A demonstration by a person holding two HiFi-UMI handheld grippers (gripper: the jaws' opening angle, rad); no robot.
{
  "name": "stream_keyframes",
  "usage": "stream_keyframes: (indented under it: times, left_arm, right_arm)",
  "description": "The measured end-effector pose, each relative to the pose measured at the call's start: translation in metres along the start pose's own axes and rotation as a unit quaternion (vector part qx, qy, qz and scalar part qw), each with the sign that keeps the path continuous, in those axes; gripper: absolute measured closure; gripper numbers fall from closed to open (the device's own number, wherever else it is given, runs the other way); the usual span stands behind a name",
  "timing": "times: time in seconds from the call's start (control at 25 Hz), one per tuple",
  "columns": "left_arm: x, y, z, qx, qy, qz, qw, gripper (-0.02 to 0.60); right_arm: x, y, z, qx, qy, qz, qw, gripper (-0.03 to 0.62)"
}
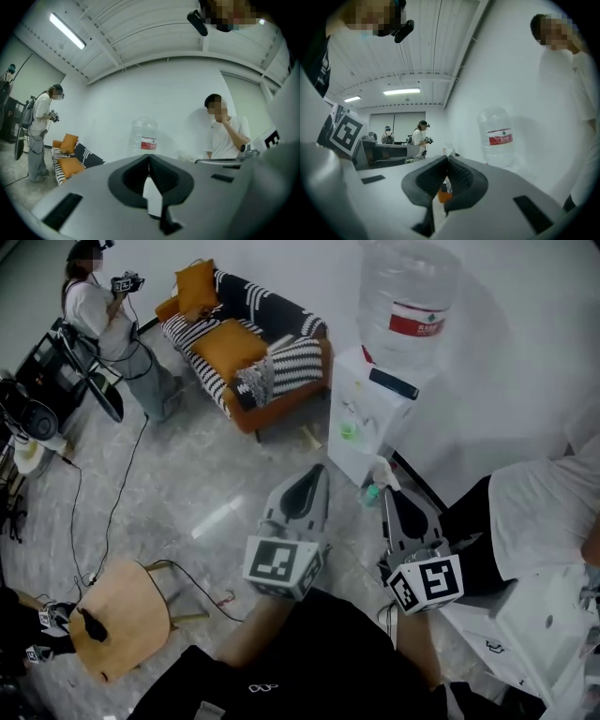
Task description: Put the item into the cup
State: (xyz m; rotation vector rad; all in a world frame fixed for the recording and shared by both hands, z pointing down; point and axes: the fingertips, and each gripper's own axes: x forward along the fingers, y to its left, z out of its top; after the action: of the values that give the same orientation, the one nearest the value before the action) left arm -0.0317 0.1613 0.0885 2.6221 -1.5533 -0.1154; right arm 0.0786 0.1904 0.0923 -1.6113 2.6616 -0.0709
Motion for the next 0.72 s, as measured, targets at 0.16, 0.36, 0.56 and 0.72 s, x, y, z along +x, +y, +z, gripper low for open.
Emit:
stream_keyframes:
  times: [0.16, 0.36, 0.56, 0.72]
  left_arm:
    - [0.046, 0.033, -0.004, 0.001, 0.025, -0.008, 0.9997, 0.569]
    - [0.09, 0.07, -0.014, 0.0, 0.037, -0.021, 0.9991, 0.569]
    - [0.118, 0.101, -0.02, -0.022, 0.039, -0.025, 0.9987, 0.569]
    - [0.137, 0.118, -0.021, -0.038, 0.036, -0.034, 0.9981, 0.569]
  right_arm:
    - [0.053, -0.019, -0.001, 0.006, 0.0, -0.005, 1.0, 0.585]
    - [0.109, -0.035, -0.006, 0.006, 0.004, -0.011, 1.0, 0.585]
    - [0.152, -0.04, -0.006, -0.01, 0.011, -0.01, 1.0, 0.585]
    - [0.179, -0.044, -0.004, -0.029, 0.019, -0.006, 0.999, 0.585]
